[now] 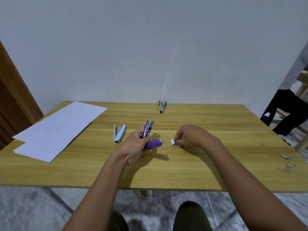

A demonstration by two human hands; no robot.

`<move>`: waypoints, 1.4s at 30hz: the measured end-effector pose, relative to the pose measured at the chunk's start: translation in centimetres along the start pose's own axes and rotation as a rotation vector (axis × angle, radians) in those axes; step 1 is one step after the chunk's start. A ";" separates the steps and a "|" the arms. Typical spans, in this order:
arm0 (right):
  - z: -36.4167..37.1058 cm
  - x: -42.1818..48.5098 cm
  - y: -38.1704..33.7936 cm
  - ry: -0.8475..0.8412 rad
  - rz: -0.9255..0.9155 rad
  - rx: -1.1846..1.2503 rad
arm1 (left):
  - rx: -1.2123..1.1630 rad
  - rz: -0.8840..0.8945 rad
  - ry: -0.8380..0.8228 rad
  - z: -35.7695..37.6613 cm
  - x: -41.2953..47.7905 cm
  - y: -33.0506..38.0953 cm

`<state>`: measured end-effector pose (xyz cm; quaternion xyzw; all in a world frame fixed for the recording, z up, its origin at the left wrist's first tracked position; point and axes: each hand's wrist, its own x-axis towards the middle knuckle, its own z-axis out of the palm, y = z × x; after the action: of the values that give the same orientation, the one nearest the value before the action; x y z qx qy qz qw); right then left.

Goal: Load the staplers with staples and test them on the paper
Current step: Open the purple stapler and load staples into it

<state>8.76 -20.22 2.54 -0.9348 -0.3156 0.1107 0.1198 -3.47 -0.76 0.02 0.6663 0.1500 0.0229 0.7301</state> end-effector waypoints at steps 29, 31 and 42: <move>0.7 0.1 0.7 0.341 -0.156 0.345 | -0.176 0.044 -0.018 1.7 -2.5 2.2; 0.4 0.2 0.2 0.355 -0.182 0.433 | -0.180 0.040 -0.027 1.7 -2.5 2.3; -0.4 -0.5 -5.9 0.356 -0.364 0.943 | -0.186 0.061 -0.098 0.6 -1.9 2.3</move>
<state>5.18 -16.01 4.68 -0.7139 -0.3636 0.0574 0.5957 -4.78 -1.49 2.67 0.6001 0.0909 0.0263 0.7943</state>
